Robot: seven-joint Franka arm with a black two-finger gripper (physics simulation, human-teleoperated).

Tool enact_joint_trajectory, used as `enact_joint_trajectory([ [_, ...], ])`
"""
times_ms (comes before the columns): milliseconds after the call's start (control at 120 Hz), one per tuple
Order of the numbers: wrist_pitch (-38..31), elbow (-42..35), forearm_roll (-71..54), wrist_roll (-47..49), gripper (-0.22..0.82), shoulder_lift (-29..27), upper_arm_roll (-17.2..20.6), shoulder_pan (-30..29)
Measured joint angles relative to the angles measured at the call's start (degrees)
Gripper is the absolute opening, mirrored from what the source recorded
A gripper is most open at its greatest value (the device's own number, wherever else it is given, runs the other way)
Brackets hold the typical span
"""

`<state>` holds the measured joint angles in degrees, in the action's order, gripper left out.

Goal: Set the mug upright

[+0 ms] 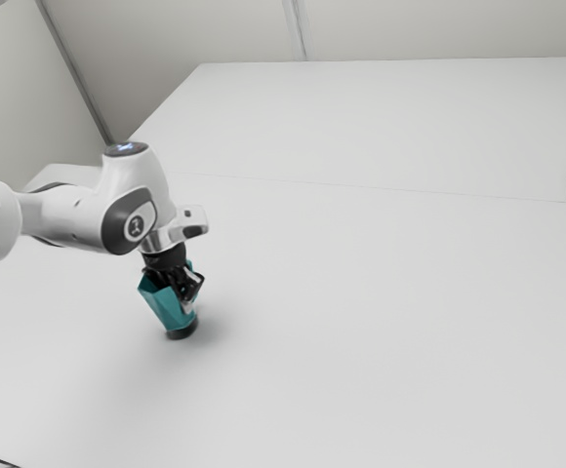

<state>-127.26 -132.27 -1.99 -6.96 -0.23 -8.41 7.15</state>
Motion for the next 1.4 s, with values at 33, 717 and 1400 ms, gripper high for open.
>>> enact_joint_trajectory([
  [33, -0.3, 0.0, 0.0, 0.2, -0.18, 0.4, -0.1, 0.2],
  [717, -2.9, 1.7, 1.3, 1.7, 0.27, -0.8, 1.2, 0.2],
  [1400, 14.0, 19.9, 2.0, 1.5, 0.56, -2.1, 3.2, 1.3],
])
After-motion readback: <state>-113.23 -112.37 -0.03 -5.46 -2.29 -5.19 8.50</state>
